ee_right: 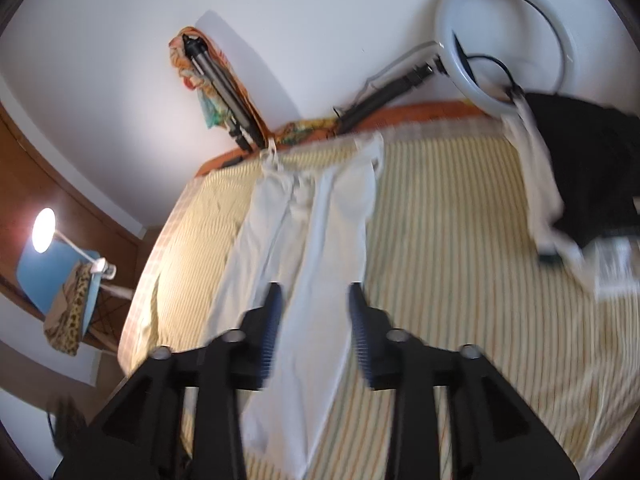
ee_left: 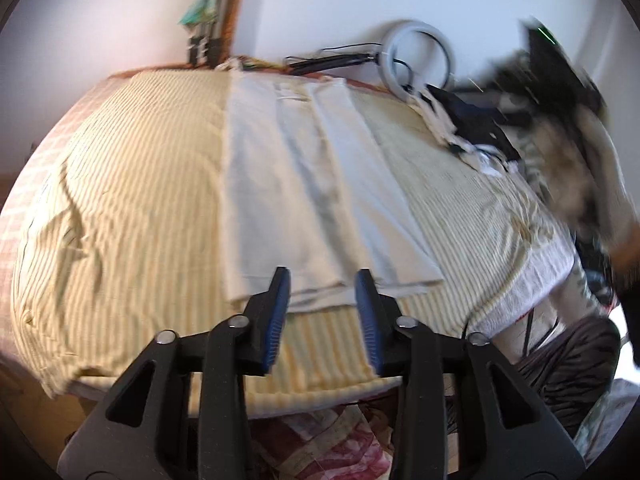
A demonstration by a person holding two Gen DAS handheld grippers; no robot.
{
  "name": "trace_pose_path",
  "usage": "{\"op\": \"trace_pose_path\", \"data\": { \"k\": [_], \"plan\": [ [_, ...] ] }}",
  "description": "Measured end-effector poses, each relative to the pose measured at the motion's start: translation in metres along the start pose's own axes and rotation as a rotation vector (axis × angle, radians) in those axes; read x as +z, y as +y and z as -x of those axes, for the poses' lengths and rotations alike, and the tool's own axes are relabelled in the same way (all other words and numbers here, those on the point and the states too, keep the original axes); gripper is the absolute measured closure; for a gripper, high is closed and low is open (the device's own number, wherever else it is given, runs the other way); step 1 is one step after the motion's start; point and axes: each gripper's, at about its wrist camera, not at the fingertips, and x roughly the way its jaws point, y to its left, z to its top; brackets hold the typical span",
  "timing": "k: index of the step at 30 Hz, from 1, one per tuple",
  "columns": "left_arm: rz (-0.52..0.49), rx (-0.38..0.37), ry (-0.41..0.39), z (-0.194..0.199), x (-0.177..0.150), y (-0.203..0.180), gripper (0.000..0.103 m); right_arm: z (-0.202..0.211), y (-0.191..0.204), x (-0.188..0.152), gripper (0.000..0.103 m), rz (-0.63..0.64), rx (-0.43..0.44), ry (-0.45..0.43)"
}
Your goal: Fold small clothes
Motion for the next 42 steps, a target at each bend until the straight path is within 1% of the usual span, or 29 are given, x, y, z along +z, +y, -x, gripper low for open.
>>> {"op": "trace_pose_path", "data": {
  "k": [1,5,8,12,14,15,16,18,19,20,21,22,23,24,25,27,32,34,36,40,42],
  "plan": [
    [0.022,0.0,0.006,0.0,0.004,0.008,0.058,0.002,0.0,-0.01,0.065,0.0,-0.001,0.012],
    [0.086,0.013,0.053,-0.009,0.017,0.035,0.057,-0.002,-0.001,-0.056,0.065,-0.018,0.009,0.085],
    [0.171,-0.011,0.122,-0.027,0.017,0.055,0.058,-0.019,-0.003,-0.087,0.065,-0.026,0.007,0.16],
    [0.248,-0.076,0.189,-0.044,0.01,0.065,0.058,-0.046,-0.01,-0.118,0.065,-0.075,0.034,0.258],
    [0.282,-0.106,0.211,-0.051,0.009,0.069,0.058,-0.054,-0.011,-0.124,0.065,-0.088,0.052,0.286],
    [0.302,-0.119,0.217,-0.054,0.008,0.071,0.06,-0.057,-0.011,-0.127,0.065,-0.087,0.063,0.295],
    [0.315,-0.125,0.222,-0.056,0.008,0.072,0.068,-0.057,-0.01,-0.127,0.065,-0.078,0.065,0.289],
    [0.33,-0.125,0.232,-0.059,0.007,0.074,0.08,-0.056,-0.009,-0.129,0.068,-0.074,0.082,0.289],
    [0.335,-0.125,0.231,-0.06,0.007,0.075,0.089,-0.057,-0.009,-0.13,0.07,-0.08,0.101,0.295],
    [0.339,-0.127,0.234,-0.061,0.007,0.076,0.093,-0.061,-0.008,-0.13,0.074,-0.085,0.122,0.307],
    [0.343,-0.131,0.235,-0.063,0.007,0.075,0.095,-0.061,-0.007,-0.131,0.076,-0.078,0.125,0.31],
    [0.34,-0.133,0.234,-0.064,0.008,0.075,0.098,-0.062,-0.005,-0.132,0.08,-0.066,0.121,0.307],
    [0.333,-0.128,0.231,-0.064,0.008,0.074,0.098,-0.062,-0.004,-0.131,0.098,-0.056,0.122,0.305],
    [0.322,-0.123,0.226,-0.063,0.009,0.074,0.1,-0.065,-0.003,-0.132,0.1,-0.059,0.148,0.319],
    [0.311,-0.117,0.218,-0.061,0.009,0.072,0.1,-0.067,-0.003,-0.134,0.1,-0.078,0.165,0.324],
    [0.3,-0.11,0.199,-0.055,0.009,0.072,0.101,-0.066,-0.003,-0.138,0.1,-0.076,0.153,0.317],
    [0.284,-0.113,0.181,-0.04,0.0,0.073,0.101,-0.035,-0.004,-0.14,0.101,-0.059,0.189,0.257],
    [0.277,-0.097,0.2,-0.045,-0.002,0.072,0.101,-0.04,-0.007,-0.144,0.102,-0.063,0.179,0.279],
    [0.284,-0.094,0.209,-0.048,-0.003,0.072,0.101,-0.054,-0.011,-0.148,0.102,-0.073,0.141,0.32],
    [0.273,-0.083,0.193,-0.045,-0.002,0.07,0.101,-0.055,-0.011,-0.143,0.102,-0.079,0.148,0.318],
    [0.272,-0.083,0.189,-0.043,0.0,0.07,0.101,-0.054,-0.015,-0.141,0.102,-0.093,0.169,0.319]
  ]
}}
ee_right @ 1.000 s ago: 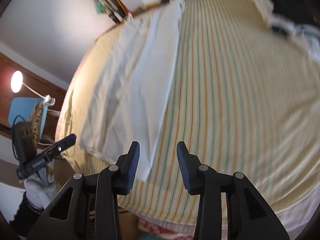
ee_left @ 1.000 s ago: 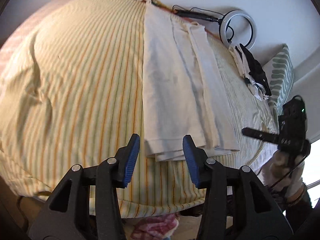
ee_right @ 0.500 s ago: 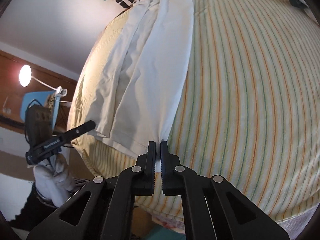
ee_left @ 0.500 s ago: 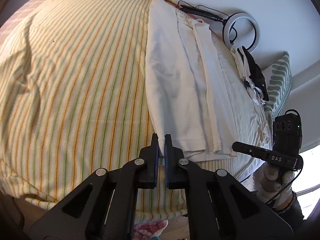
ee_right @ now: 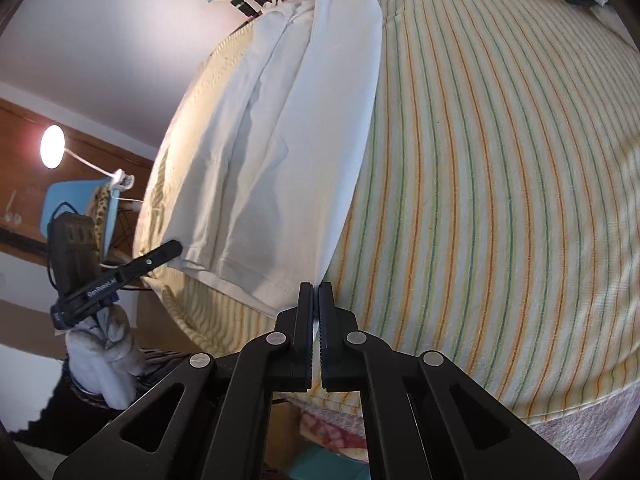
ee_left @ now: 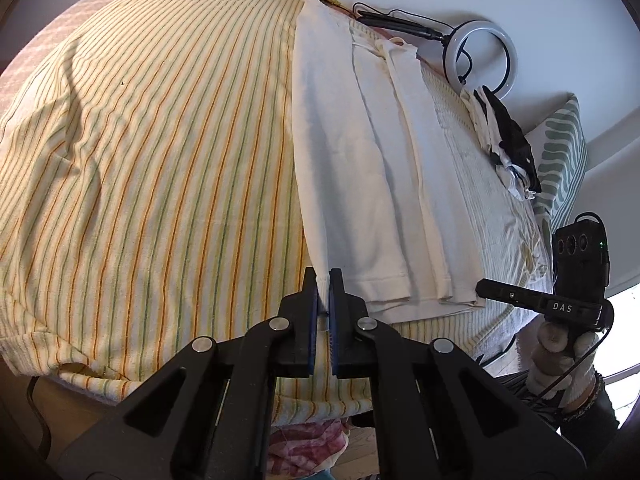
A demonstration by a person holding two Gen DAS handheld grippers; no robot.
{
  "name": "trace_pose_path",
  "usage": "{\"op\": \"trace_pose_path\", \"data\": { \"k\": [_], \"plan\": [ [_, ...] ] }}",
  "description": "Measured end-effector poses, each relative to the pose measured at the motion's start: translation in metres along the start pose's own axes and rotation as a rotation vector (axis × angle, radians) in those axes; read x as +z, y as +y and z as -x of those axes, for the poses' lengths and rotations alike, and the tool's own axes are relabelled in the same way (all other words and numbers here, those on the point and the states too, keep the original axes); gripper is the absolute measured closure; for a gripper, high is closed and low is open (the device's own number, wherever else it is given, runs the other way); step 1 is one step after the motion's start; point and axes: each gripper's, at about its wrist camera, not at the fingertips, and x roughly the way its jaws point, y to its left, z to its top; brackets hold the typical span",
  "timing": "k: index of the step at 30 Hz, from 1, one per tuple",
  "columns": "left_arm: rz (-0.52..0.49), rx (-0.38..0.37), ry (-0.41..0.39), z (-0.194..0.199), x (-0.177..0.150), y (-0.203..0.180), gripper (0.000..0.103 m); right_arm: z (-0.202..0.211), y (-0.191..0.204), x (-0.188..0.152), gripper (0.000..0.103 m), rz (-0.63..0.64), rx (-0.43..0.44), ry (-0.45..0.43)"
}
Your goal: Fold small clothes
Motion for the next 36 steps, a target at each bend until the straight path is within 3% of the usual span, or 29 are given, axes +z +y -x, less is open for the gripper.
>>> {"op": "trace_pose_path", "data": {
  "k": [11,24,33,35,36],
  "plan": [
    [0.016,-0.055,-0.044,0.014,0.036,-0.016,0.101,0.03,-0.011,0.028,0.102,-0.074,0.126,-0.067],
    [0.021,-0.011,-0.082,-0.017,0.112,-0.022,0.101,0.03,-0.014,0.1,0.102,-0.095,0.106,-0.175],
    [0.027,0.04,-0.066,-0.043,0.131,-0.016,0.101,0.008,-0.025,0.136,0.102,-0.104,0.05,-0.173],
    [0.022,0.052,-0.071,-0.044,0.134,-0.016,0.1,0.004,-0.025,0.14,0.097,-0.096,0.044,-0.174],
    [0.022,0.053,-0.071,-0.043,0.136,-0.016,0.094,0.003,-0.024,0.144,0.097,-0.088,0.033,-0.177]
  ]
}}
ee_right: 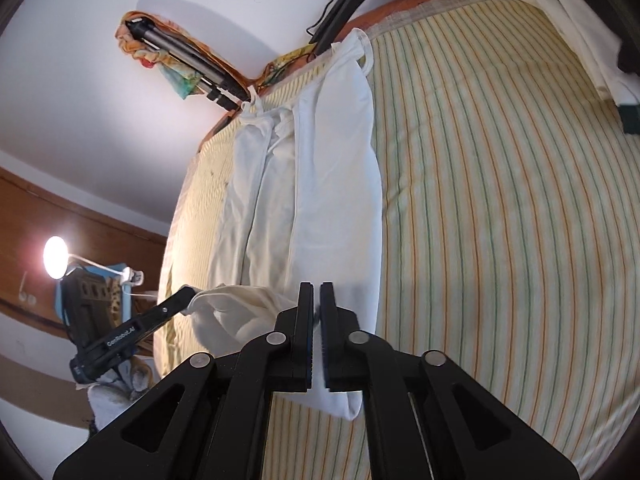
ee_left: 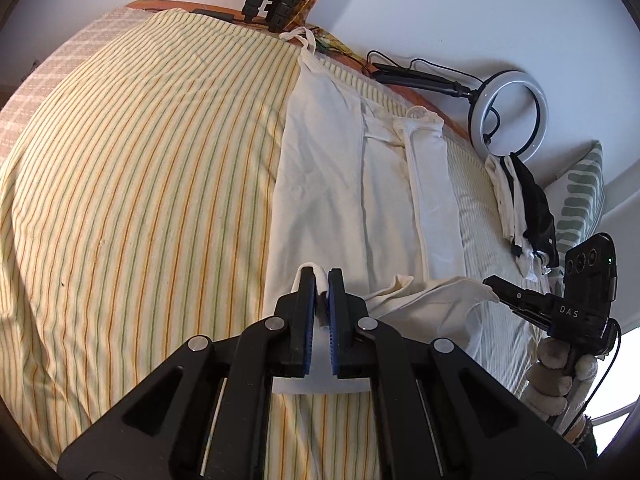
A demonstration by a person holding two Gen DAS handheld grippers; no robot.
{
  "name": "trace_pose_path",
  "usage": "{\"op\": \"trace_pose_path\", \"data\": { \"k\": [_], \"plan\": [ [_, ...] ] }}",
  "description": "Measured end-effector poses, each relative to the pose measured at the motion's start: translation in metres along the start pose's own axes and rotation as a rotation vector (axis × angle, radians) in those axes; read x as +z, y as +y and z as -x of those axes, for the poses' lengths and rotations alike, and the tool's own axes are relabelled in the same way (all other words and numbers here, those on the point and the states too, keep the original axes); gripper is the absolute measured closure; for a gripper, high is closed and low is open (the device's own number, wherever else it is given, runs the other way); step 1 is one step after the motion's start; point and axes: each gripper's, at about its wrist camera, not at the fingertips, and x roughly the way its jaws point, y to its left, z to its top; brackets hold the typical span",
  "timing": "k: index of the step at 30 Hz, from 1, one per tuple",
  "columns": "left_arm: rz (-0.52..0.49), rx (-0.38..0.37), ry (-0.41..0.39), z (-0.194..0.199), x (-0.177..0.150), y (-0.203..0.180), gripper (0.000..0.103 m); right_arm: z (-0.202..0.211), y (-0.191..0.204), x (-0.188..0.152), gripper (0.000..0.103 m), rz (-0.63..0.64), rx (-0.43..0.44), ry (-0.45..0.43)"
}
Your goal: Fold small clothes
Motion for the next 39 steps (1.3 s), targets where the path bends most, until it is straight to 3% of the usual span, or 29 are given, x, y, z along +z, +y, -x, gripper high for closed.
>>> {"op": "trace_pose_path", "data": {
  "k": [3,4,9,14,19,24,29,30,32,35,39],
  "plan": [
    [-0.006,0.02,-0.039,0.008,0.005,-0.001,0.063,0.001,0.005,0.005,0.093,0.042,-0.053,-0.006],
    [-0.018,0.038,-0.062,0.013,0.006,-0.002,0.062,0.003,0.007,0.006,0.088,0.055,-0.056,-0.017],
    [-0.096,0.045,-0.087,0.031,0.0,-0.012,0.063,0.02,0.027,-0.005,0.088,0.198,-0.076,-0.048],
    [-0.196,0.03,-0.042,0.023,-0.017,-0.027,0.063,0.01,0.043,-0.027,0.088,0.321,-0.054,0.023],
    [-0.227,0.094,0.005,-0.005,-0.021,-0.031,0.063,-0.018,0.046,-0.034,0.088,0.371,-0.13,0.075],
    [-0.205,0.171,-0.011,-0.012,-0.014,-0.017,0.063,-0.032,0.034,-0.022,0.088,0.352,-0.233,0.07],
    [-0.18,0.179,-0.059,0.0,0.004,-0.005,0.063,-0.017,0.031,-0.013,0.088,0.342,-0.27,0.033],
    [-0.177,0.171,-0.069,0.003,0.009,-0.003,0.063,-0.012,0.031,-0.011,0.085,0.342,-0.265,0.023],
    [-0.168,0.158,-0.083,0.005,0.021,-0.002,0.063,-0.005,0.03,-0.005,0.067,0.335,-0.254,0.004],
    [-0.153,0.131,-0.108,0.005,0.042,0.002,0.063,0.003,0.029,0.01,0.067,0.33,-0.227,-0.017],
    [-0.143,0.104,-0.083,-0.015,0.075,0.007,0.063,0.005,0.024,0.038,0.067,0.3,-0.165,-0.034]
  ]
}}
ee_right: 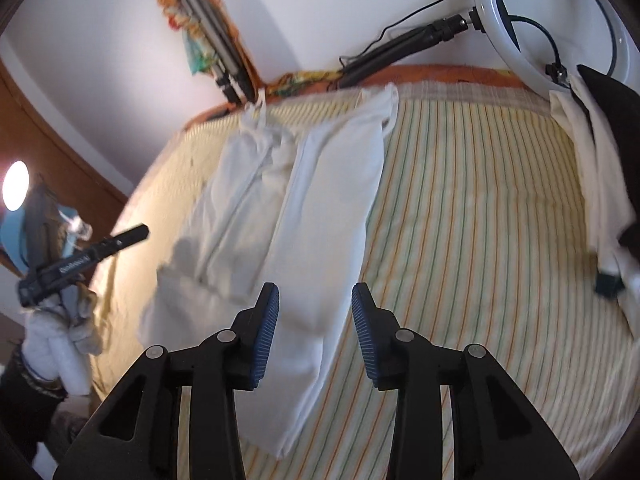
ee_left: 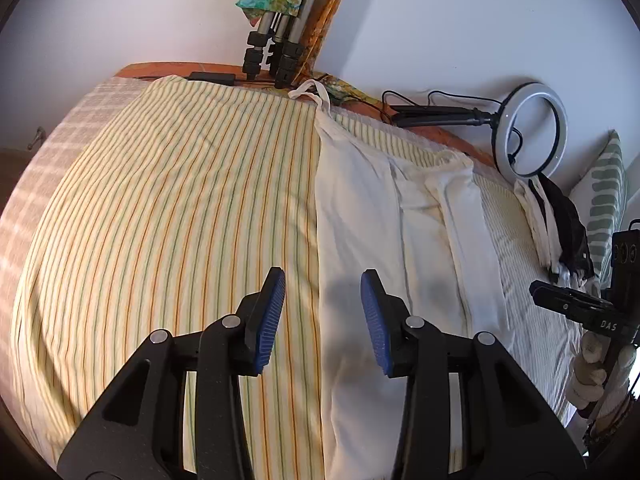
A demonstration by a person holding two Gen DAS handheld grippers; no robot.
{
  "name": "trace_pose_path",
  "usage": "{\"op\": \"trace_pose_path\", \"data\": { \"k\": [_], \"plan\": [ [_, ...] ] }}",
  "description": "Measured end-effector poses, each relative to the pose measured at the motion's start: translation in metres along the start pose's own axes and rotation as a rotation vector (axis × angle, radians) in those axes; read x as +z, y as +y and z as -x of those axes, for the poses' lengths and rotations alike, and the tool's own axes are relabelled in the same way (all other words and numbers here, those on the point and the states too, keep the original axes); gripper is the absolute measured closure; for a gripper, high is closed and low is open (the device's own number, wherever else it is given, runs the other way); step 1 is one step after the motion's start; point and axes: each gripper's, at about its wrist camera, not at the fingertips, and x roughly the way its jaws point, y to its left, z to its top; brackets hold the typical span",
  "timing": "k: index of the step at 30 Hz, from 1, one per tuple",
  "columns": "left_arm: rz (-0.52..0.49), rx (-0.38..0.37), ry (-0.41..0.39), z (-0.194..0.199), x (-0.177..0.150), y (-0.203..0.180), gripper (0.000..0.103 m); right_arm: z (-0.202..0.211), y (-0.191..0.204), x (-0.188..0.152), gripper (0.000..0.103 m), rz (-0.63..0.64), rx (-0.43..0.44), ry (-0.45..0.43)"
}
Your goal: Fold small clothes
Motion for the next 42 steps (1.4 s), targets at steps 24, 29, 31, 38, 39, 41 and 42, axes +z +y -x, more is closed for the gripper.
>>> {"op": "trace_pose_path", "data": {
  "k": [24,29,31,38,39,41,42],
  "plan": [
    [-0.008,-0.084,0.026,-0.14,0.105,0.011,0.063,-0.103,-0.071,0.136,0.096,-0.057,0.06,-0.003],
    [-0.017,-0.096,0.012,-0.144,0.107,0.01,0.063,-0.104,-0.07,0.144,0.088,-0.029,0.026,-0.002],
    [-0.001,-0.108,0.01,-0.145,0.109,0.014,0.063,-0.099,-0.075,0.142,0.079,-0.053,0.042,-0.022],
    [0.007,-0.109,-0.004,-0.153,0.116,0.01,0.065,-0.109,-0.077,0.144,0.072,-0.085,0.097,-0.023],
    [-0.014,-0.102,-0.008,-0.154,0.116,0.007,0.073,-0.111,-0.075,0.145,0.077,-0.079,0.093,-0.028],
    [-0.017,-0.106,0.018,-0.16,0.116,0.005,0.101,-0.116,-0.073,0.147,0.096,-0.072,0.093,-0.015],
    [-0.007,-0.113,0.009,-0.159,0.116,0.007,0.101,-0.116,-0.072,0.146,0.096,-0.071,0.091,-0.017]
  ]
}}
